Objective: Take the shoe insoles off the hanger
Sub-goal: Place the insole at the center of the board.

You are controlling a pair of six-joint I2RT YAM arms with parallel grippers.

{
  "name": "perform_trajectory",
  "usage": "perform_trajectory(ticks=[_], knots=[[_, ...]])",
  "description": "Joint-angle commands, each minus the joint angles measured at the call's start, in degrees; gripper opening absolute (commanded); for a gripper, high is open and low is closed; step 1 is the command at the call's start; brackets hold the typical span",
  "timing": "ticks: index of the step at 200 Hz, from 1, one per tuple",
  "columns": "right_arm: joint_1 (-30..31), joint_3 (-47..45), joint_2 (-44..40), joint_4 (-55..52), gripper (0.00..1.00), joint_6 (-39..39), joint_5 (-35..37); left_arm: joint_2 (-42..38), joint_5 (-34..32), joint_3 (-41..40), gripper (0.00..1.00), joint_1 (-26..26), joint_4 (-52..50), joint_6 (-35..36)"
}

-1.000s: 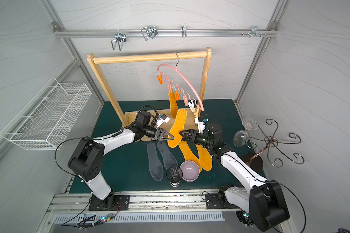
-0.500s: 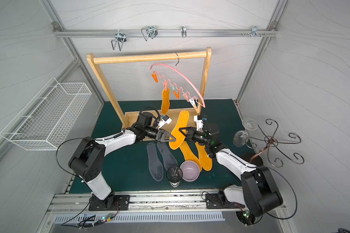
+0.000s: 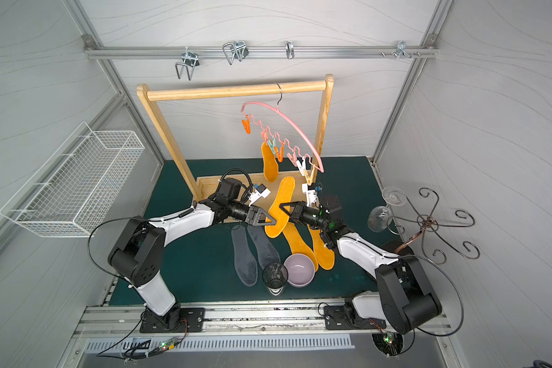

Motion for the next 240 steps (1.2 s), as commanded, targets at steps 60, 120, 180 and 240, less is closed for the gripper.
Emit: perform_trajectory(ticks=[60, 120, 180, 240], knots=[[3.63, 4.97, 1.77, -9.30, 0.03, -6.34, 3.88, -0.51, -8.23, 3.83, 0.76, 9.86, -7.63, 6.08], [9.81, 10.35, 4.86, -16.26, 0.04, -12.13, 7.77, -2.52, -22.60, 5.93, 0.77, 14.87, -16.61, 13.97], [16.45, 15.83, 10.46, -19.98, 0.04, -14.83, 9.02, -3.82, -35.39, 6.55, 0.76, 20.32, -19.81, 14.05], [22.56, 23.74, 17.35, -26.84, 0.04, -18.45, 9.60, -4.45, -36.49, 5.57, 0.76, 22.34, -18.85, 11.78]])
